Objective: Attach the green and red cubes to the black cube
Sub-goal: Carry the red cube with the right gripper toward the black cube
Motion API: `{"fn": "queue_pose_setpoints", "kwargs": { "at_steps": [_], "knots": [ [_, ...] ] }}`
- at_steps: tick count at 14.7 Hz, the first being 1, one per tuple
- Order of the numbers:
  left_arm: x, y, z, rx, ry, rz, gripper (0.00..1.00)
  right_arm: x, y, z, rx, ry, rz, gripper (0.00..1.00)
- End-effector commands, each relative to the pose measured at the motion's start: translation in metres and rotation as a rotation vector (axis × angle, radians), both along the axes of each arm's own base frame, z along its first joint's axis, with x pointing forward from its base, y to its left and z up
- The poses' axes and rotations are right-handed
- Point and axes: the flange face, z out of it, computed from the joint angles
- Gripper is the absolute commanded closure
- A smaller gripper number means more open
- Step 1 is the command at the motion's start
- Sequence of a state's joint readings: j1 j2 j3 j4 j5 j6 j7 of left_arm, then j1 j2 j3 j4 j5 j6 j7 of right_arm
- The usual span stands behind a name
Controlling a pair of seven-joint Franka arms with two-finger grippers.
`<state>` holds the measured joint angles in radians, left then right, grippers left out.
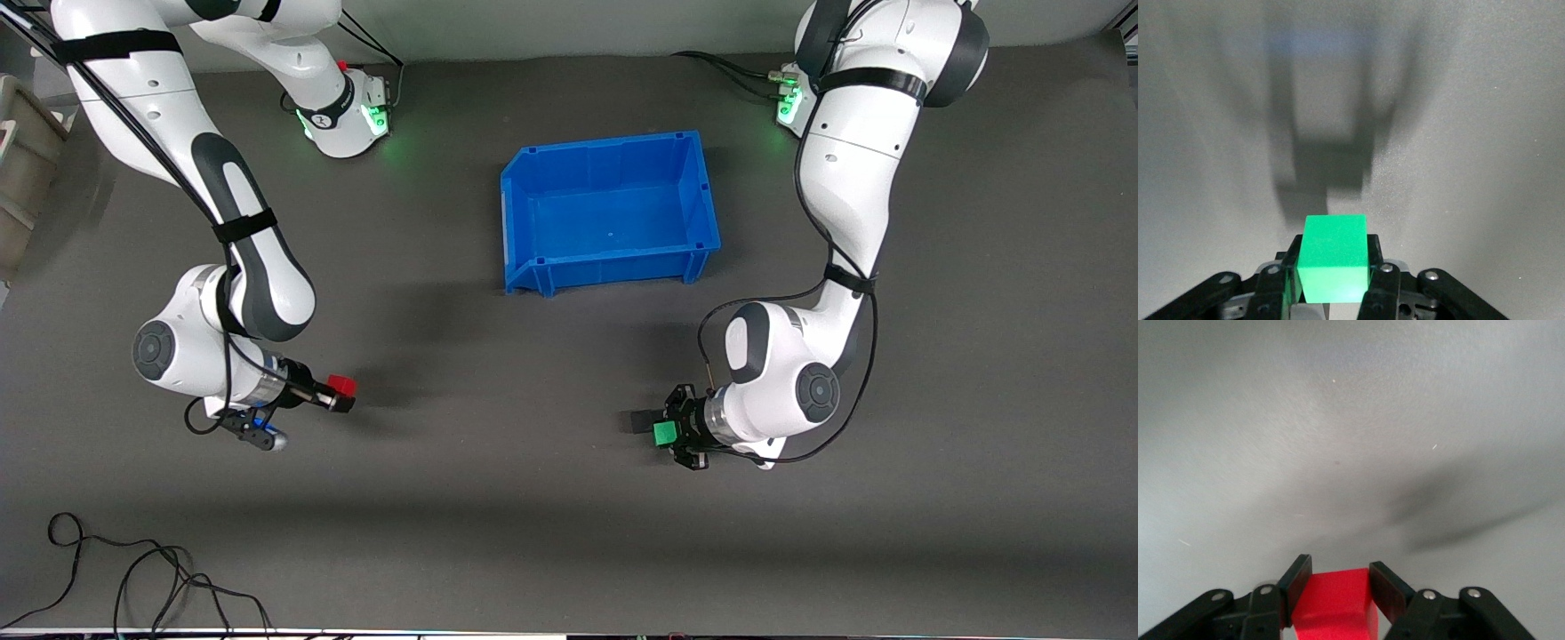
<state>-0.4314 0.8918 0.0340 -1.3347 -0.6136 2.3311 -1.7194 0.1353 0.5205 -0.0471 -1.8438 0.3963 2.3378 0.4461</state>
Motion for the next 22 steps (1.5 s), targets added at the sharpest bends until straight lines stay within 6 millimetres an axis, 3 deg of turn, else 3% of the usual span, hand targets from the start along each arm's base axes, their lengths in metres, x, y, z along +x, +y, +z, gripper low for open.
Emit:
{"fn": "queue_pose_setpoints", "kwargs": {
  "at_steps": [1,2,4,7,14,18,22],
  "knots": [
    [0.001,-0.003,0.003,0.008,0.001,0.015,1.00,0.016,0.055,0.022,0.077,0.051,-0.293,1.00],
    [0.002,-0.003,0.004,0.009,-0.007,0.019,1.00,0.027,0.068,0.027,0.086,0.072,-0.414,1.00],
    [0.001,-0.004,0.003,0.009,-0.010,0.017,1.00,0.045,0.117,0.039,0.112,0.094,-0.581,1.00],
    [-0.001,-0.009,0.003,0.008,-0.009,0.011,1.00,0.059,0.184,0.031,0.108,0.112,-0.699,1.00],
    [0.000,-0.018,0.008,0.001,-0.046,0.028,1.00,0.042,0.300,-0.010,-0.032,0.053,-0.831,1.00],
    [-0.003,-0.031,0.012,-0.005,-0.076,0.053,1.00,0.022,0.346,-0.021,-0.031,0.057,-0.879,1.00],
    [-0.010,-0.042,0.007,-0.001,-0.067,0.044,1.00,0.013,0.370,-0.034,-0.063,-0.001,-0.936,1.00]
  ]
}}
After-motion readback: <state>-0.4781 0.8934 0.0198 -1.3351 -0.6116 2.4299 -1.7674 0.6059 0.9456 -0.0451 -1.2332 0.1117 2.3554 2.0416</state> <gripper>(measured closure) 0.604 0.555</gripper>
